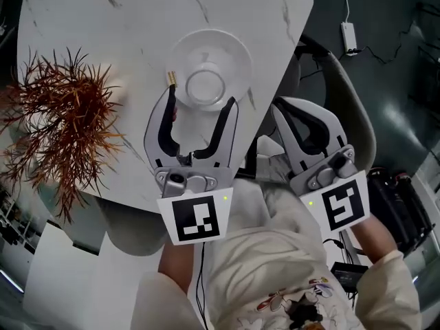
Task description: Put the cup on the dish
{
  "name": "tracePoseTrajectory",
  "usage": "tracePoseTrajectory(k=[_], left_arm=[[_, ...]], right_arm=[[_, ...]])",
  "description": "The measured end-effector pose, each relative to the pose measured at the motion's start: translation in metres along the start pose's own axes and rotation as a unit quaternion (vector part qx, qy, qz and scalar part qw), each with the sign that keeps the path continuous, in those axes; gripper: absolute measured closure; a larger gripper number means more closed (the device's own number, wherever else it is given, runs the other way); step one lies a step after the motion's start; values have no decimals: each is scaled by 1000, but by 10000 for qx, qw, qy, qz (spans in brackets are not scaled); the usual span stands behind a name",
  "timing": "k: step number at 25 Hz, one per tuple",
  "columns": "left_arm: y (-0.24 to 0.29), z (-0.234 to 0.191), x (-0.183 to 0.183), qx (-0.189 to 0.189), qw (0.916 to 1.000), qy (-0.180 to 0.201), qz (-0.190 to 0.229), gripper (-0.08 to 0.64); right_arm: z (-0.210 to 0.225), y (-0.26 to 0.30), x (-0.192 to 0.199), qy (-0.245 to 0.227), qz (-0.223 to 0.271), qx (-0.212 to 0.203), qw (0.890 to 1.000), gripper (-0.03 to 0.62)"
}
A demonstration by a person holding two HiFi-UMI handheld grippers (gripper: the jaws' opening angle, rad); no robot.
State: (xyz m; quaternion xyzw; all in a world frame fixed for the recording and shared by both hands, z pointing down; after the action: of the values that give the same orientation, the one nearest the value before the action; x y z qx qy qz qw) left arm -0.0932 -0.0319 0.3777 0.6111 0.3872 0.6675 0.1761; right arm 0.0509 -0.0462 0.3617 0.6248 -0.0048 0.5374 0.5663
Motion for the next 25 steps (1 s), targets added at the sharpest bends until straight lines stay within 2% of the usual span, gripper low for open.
tracePoseTrajectory(k=[7,10,13,17,22,25], left_arm=[[-37,15,-16,-10,9996,-108,264,237],[-56,23,-21,-39,9986,-284,442,324],[-72,31,-23,-51,9982,-277,523,409],[-90,40,-20,-38,9985,-353,417,445],[-114,49,-20,-140,9968,-586,532,552],[-128,56,-25,-112,9960,-619,639,552]], right_arm=[[-18,-26,-19,-105,325,-14,9994,588],[-28,-37,-20,-149,348,-36,9993,586],[-35,-49,-22,-207,420,-17,9989,586],[-48,-67,-24,-157,551,-12,9984,586],[-57,-90,-23,-75,637,19,9979,588],[-56,-105,-28,-121,761,135,9969,587]])
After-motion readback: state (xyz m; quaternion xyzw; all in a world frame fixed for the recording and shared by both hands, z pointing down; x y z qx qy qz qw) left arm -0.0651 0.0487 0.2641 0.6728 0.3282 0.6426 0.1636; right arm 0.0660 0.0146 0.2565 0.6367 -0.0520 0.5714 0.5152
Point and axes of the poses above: the fingertips, and each gripper's own axes: y forward along the fingers, z to its right, x out of its underside, the point moved 5 cm from there along -y, backward along the fingers, and after that the axes turned 15 degrees about -z, right-handed, at the moved point
